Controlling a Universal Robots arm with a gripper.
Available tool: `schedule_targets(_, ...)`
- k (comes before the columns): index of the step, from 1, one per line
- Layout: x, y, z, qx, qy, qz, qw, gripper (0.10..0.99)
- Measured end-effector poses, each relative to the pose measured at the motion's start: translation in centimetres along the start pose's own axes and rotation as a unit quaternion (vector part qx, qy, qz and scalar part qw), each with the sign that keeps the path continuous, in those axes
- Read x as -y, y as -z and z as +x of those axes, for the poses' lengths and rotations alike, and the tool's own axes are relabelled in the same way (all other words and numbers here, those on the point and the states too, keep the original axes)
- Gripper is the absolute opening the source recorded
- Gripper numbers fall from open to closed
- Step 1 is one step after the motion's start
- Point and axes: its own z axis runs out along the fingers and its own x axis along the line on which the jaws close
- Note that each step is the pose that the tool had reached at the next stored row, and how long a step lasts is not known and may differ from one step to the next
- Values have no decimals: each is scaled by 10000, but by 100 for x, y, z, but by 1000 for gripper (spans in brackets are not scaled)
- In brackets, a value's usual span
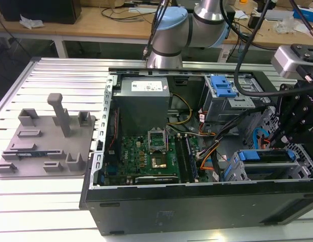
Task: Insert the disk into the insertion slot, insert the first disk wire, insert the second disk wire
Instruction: 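Insert the second disk wire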
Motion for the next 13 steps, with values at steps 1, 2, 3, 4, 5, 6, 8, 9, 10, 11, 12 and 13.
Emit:
schedule_targets(1,0,-4,0,1,0,0,10000,161)
schedule_targets(2,0,-12,0,1,0,0,10000,161)
schedule_targets(3,0,-17,0,1,0,0,10000,161)
schedule_targets(4,-1,-25,1,1,0,0,10000,161)
schedule_targets(5,-2,-33,1,1,0,0,10000,161)
schedule_targets(6,-2,-42,1,1,0,0,10000,161)
schedule_targets(8,-2,-53,1,1,0,0,10000,161)
schedule_targets(9,-1,-58,1,0,0,0,10000,161)
schedule_targets(10,-1,-65,1,1,0,0,10000,161)
schedule_targets(11,-1,-70,1,0,0,0,10000,161)
schedule_targets(12,-1,-75,1,0,0,0,10000,161)
schedule_targets(13,0,-82,1,1,0,0,10000,161)
